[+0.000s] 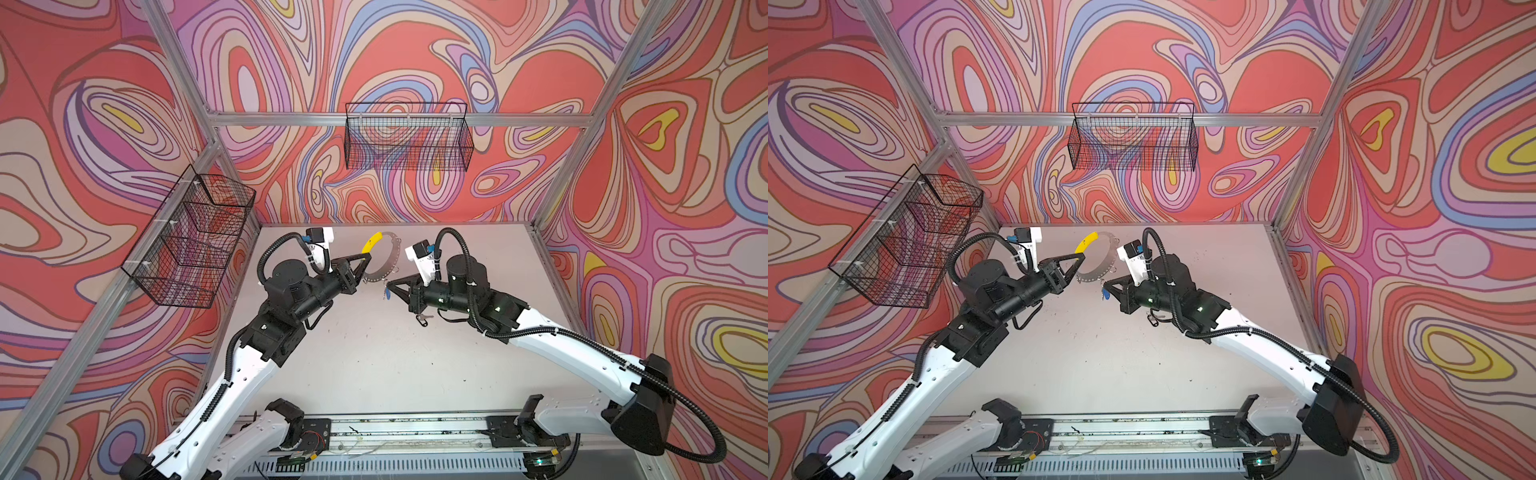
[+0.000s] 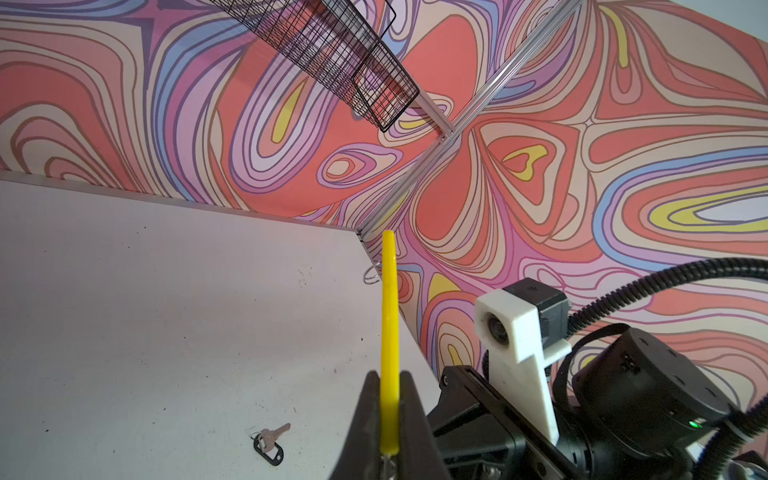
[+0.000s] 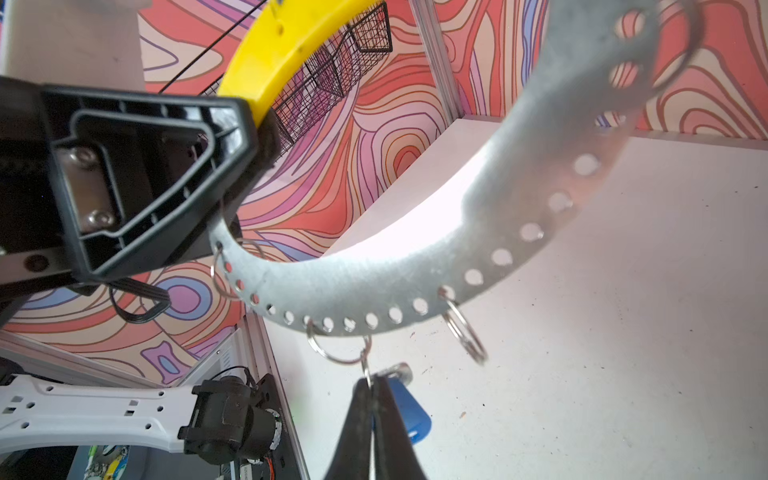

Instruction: Put the keys on the keyring

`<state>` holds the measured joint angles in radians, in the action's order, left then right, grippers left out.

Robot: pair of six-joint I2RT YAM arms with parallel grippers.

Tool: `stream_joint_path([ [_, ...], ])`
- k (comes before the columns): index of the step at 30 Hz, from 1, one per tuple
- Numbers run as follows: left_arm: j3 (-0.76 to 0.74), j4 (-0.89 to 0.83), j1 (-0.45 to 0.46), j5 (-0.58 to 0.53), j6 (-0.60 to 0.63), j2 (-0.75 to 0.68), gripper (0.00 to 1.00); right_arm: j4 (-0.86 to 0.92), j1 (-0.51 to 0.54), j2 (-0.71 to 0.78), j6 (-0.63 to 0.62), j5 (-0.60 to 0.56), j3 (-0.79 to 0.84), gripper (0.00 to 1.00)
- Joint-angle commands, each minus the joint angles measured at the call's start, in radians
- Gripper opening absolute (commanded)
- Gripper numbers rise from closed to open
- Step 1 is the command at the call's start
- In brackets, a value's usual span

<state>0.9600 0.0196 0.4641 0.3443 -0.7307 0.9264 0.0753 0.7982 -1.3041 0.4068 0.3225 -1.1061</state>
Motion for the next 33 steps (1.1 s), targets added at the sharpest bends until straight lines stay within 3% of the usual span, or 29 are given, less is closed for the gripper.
stream_joint_path([
  [1,-0.014,0.095,0.004,0.025,-0.049,-0.011,0.0,-0.07,-0.017,0.002,0.041,0.052,0.036,0.0],
  [6,-0.057,0.19,0.004,0.036,-0.16,-0.006,0.0,-0.181,-0.022,0.005,0.088,0.11,0.068,0.0],
  [7,-0.065,0.204,0.004,0.036,-0.18,-0.002,0.0,-0.186,-0.022,0.005,0.089,0.116,0.066,0.06],
  [8,-0.073,0.22,0.005,0.037,-0.203,-0.001,0.0,-0.186,-0.021,0.007,0.085,0.118,0.065,0.21],
  [9,-0.079,0.231,0.005,0.034,-0.223,0.0,0.0,-0.181,-0.022,0.014,0.077,0.114,0.066,0.3],
  [13,-0.08,0.21,0.004,0.013,-0.246,-0.001,0.0,-0.127,-0.022,0.073,0.028,0.057,0.066,0.4],
  [22,-0.055,0.14,0.004,-0.033,-0.255,-0.006,0.0,0.099,-0.007,0.103,-0.118,-0.055,-0.049,0.36],
  [26,-0.047,0.121,0.005,-0.055,-0.269,-0.007,0.0,0.193,0.082,0.06,-0.205,-0.179,-0.126,0.3],
  [33,-0.042,0.114,0.005,-0.06,-0.278,-0.006,0.0,0.209,0.105,0.026,-0.235,-0.282,-0.147,0.26],
])
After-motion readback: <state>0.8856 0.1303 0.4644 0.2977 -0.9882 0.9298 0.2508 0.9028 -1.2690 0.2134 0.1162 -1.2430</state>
